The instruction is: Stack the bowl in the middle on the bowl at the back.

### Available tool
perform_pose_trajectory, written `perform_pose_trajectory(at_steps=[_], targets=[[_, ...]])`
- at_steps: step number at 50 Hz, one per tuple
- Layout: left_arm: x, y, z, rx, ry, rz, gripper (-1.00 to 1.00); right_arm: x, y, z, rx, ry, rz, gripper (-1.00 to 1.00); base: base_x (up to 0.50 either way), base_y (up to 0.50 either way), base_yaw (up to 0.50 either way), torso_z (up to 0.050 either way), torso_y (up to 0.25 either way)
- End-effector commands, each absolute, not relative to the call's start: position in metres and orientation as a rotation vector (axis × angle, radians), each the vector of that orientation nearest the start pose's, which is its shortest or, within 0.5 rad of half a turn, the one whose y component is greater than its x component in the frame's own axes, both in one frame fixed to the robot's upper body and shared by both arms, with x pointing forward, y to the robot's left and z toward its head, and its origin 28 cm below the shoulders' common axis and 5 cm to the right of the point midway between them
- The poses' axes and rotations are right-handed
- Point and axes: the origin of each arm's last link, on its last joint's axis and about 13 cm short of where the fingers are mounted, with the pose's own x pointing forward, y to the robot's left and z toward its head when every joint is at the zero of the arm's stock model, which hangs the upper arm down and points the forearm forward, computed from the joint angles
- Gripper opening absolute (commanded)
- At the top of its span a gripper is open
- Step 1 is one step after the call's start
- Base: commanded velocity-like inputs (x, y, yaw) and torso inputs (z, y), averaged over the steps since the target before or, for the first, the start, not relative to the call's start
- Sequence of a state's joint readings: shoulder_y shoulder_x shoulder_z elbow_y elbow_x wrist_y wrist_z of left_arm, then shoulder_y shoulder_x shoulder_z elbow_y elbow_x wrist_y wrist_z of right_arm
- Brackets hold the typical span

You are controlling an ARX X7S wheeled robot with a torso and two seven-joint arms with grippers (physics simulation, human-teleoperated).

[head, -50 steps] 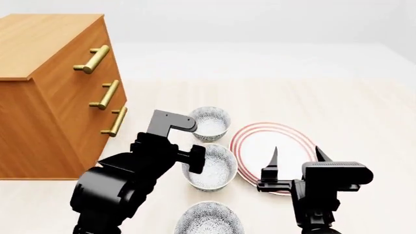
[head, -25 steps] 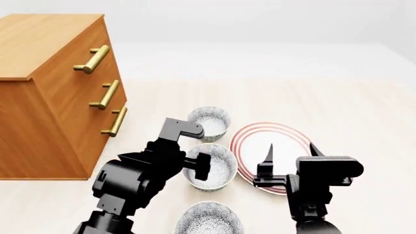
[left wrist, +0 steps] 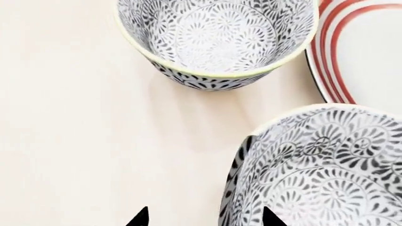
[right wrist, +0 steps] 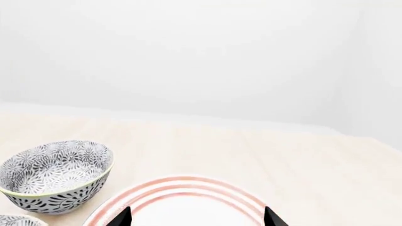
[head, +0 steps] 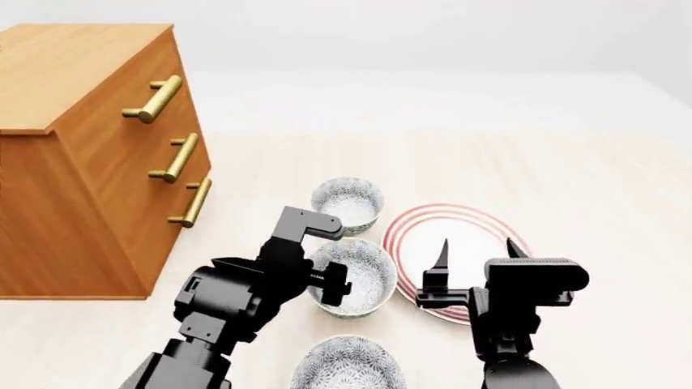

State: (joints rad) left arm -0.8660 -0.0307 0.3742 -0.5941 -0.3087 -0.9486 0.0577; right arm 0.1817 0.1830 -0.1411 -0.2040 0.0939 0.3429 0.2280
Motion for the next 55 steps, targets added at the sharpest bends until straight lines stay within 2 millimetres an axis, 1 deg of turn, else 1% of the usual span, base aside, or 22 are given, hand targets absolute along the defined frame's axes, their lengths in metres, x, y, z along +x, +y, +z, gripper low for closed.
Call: perform_pose_trajectory(at_steps=[1, 8, 16, 23, 31, 34, 40, 42, 44, 48, 55], targets=[[0.332, 0.157, 0.063, 0.107, 0.797, -0.376, -1.0, 0.243, -0.11, 0.059, -0.106, -0.033, -0.084, 1.0, 0.0, 0.0, 0.0, 0.0, 0.0], [0.331, 0.162, 0.069, 0.083, 0.782, -0.383, -1.0, 0.23, -0.108, 0.049, -0.103, -0.034, -0.085, 1.0, 0.0, 0.0, 0.0, 0.0, 0.0], [0.329, 0.174, 0.081, 0.024, 0.746, -0.381, -1.0, 0.223, -0.101, 0.046, -0.101, -0.031, -0.085, 1.0, 0.0, 0.0, 0.0, 0.0, 0.0], [0.329, 0.18, 0.091, -0.008, 0.718, -0.373, -1.0, 0.22, -0.093, 0.051, -0.102, -0.03, -0.083, 1.0, 0.0, 0.0, 0.0, 0.0, 0.0], [0.323, 0.186, 0.111, -0.047, 0.656, -0.384, -1.0, 0.219, -0.084, 0.062, -0.097, -0.032, -0.088, 1.0, 0.0, 0.0, 0.0, 0.0, 0.0], [0.321, 0.187, 0.119, -0.064, 0.631, -0.396, -1.0, 0.219, -0.084, 0.066, -0.096, -0.031, -0.088, 1.0, 0.0, 0.0, 0.0, 0.0, 0.0], [0.314, 0.189, 0.135, -0.082, 0.59, -0.413, -1.0, 0.219, -0.084, 0.067, -0.095, -0.031, -0.092, 1.0, 0.0, 0.0, 0.0, 0.0, 0.0], [0.312, 0.19, 0.14, -0.091, 0.577, -0.418, -1.0, 0.217, -0.102, 0.073, -0.092, -0.034, -0.09, 1.0, 0.0, 0.0, 0.0, 0.0, 0.0], [0.31, 0.191, 0.145, -0.099, 0.565, -0.422, -1.0, 0.218, -0.113, 0.076, -0.091, -0.034, -0.089, 1.0, 0.0, 0.0, 0.0, 0.0, 0.0], [0.306, 0.193, 0.155, -0.117, 0.536, -0.433, -1.0, 0.218, -0.12, 0.077, -0.084, -0.039, -0.088, 1.0, 0.0, 0.0, 0.0, 0.0, 0.0], [0.298, 0.197, 0.169, -0.145, 0.495, -0.447, -1.0, 0.215, -0.122, 0.078, -0.086, -0.037, -0.088, 1.0, 0.0, 0.0, 0.0, 0.0, 0.0]])
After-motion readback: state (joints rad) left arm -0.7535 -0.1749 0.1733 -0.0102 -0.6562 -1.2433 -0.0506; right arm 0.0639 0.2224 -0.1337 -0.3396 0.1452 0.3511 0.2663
